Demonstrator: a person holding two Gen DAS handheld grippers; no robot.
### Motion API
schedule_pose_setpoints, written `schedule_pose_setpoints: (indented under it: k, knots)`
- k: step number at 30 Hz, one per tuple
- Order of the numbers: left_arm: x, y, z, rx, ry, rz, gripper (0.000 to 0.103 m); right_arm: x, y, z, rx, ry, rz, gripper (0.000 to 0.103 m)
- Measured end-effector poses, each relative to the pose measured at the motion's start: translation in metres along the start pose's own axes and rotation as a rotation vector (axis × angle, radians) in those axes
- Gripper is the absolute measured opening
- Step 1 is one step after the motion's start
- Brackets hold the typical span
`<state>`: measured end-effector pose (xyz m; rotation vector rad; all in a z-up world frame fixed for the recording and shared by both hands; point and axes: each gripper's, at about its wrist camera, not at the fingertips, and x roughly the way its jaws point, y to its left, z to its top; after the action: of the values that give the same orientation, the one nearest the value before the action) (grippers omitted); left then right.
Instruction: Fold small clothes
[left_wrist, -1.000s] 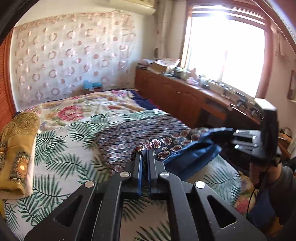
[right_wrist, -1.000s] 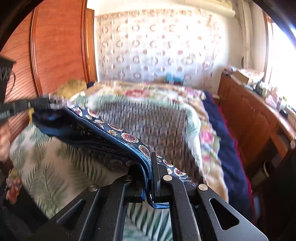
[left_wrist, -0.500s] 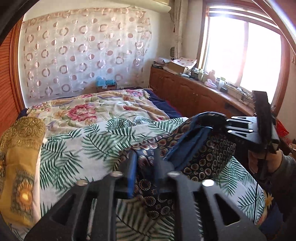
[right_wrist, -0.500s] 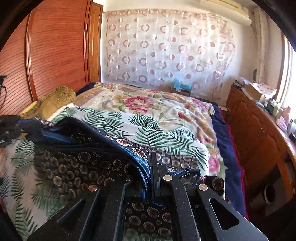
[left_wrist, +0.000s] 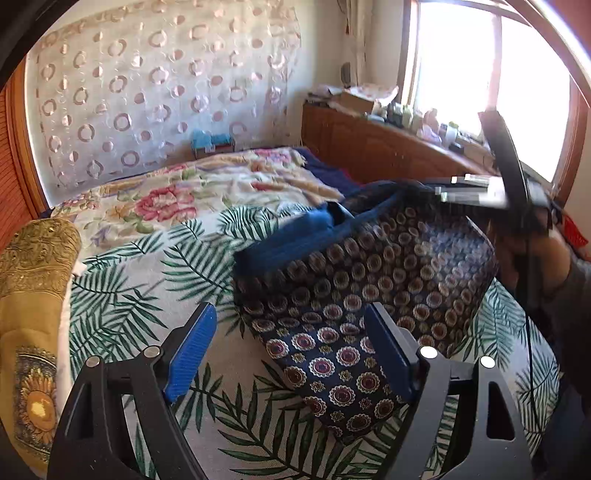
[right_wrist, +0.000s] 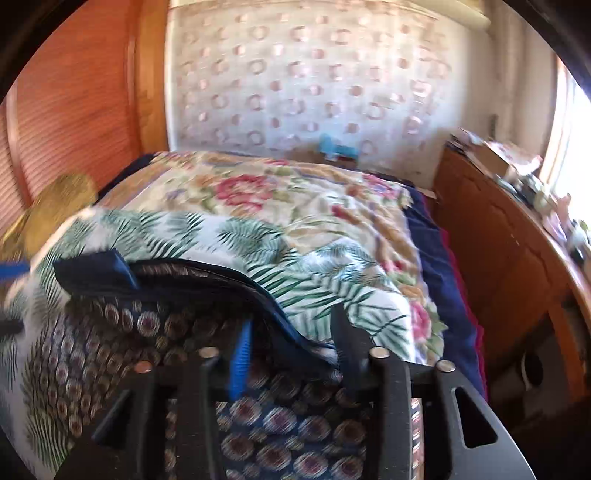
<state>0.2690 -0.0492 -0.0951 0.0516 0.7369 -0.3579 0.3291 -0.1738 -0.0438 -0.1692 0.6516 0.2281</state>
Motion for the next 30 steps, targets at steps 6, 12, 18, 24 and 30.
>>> schedule_pose_setpoints:
  k: [6, 12, 18, 24, 30]
  knots:
    - [0.014, 0.005, 0.001, -0.004, 0.053, 0.009, 0.083, -0.035, -0.022, 0.000, 0.044, -0.011, -0.005, 0.047]
    - [0.030, 0.011, -0.002, -0.028, 0.096, 0.000, 0.083, -0.045, -0.035, -0.035, 0.045, 0.069, 0.022, 0.052]
    - [0.045, 0.014, -0.004, -0.045, 0.138, -0.005, 0.083, -0.028, -0.078, -0.045, 0.219, 0.153, 0.089, 0.052]
    - [0.055, 0.022, -0.007, -0.068, 0.163, 0.000, 0.083, -0.022, -0.091, -0.045, 0.229, 0.167, 0.115, 0.052]
    - [0.059, 0.022, -0.005, -0.069, 0.164, -0.030, 0.083, -0.007, -0.083, -0.041, 0.221, 0.169, 0.143, 0.052]
